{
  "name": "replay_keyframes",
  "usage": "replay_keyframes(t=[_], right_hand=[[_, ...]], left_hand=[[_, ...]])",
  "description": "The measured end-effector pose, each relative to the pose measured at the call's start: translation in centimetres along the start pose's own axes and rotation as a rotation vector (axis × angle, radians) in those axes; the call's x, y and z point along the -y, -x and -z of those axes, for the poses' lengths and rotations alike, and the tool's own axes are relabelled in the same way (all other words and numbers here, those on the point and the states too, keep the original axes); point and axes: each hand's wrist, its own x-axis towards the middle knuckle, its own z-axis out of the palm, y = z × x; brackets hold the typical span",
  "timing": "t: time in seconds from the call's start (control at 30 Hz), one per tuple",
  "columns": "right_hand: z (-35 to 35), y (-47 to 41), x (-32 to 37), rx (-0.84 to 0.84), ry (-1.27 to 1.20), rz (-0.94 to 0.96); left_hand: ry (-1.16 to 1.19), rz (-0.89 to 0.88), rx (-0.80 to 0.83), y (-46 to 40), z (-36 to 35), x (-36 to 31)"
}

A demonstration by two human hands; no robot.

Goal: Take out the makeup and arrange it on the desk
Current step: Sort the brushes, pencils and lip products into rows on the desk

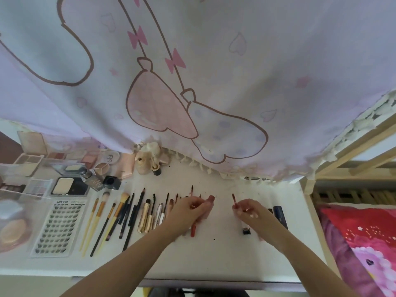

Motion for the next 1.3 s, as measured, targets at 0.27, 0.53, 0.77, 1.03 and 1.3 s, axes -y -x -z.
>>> replay_keyframes(t=[0.27,0.53,0.77,1.03,1.3], right_hand=[[-1.8,-6.2,-1.1,-0.176,0.34,0.131],[-3.2,-9.8,-1.1,-0.182,0.489,0.21],[-1.0,-8.8,-0.3,-0.086,0.533,0.124],[2.4,-5.2,-0.2,0.003,0.716,-0.141],[-0.9,-5.5,-0.5,0.023,0.823,-0.183]], left_hand=[[-0.379,-0.204,-0.145,-5.0,-1.5,-1.0],[-0.697,-0.221,-0.225,-9.8,-2.1,0.6],[-0.759,-0.175,-0.206,-9.2,-1.6,0.7],[-0.687,-0.3,-0.069,-2.4,-7.1,0.9],[-0.927,-0.113,-0.071,-3.8,-11.9,1.4]])
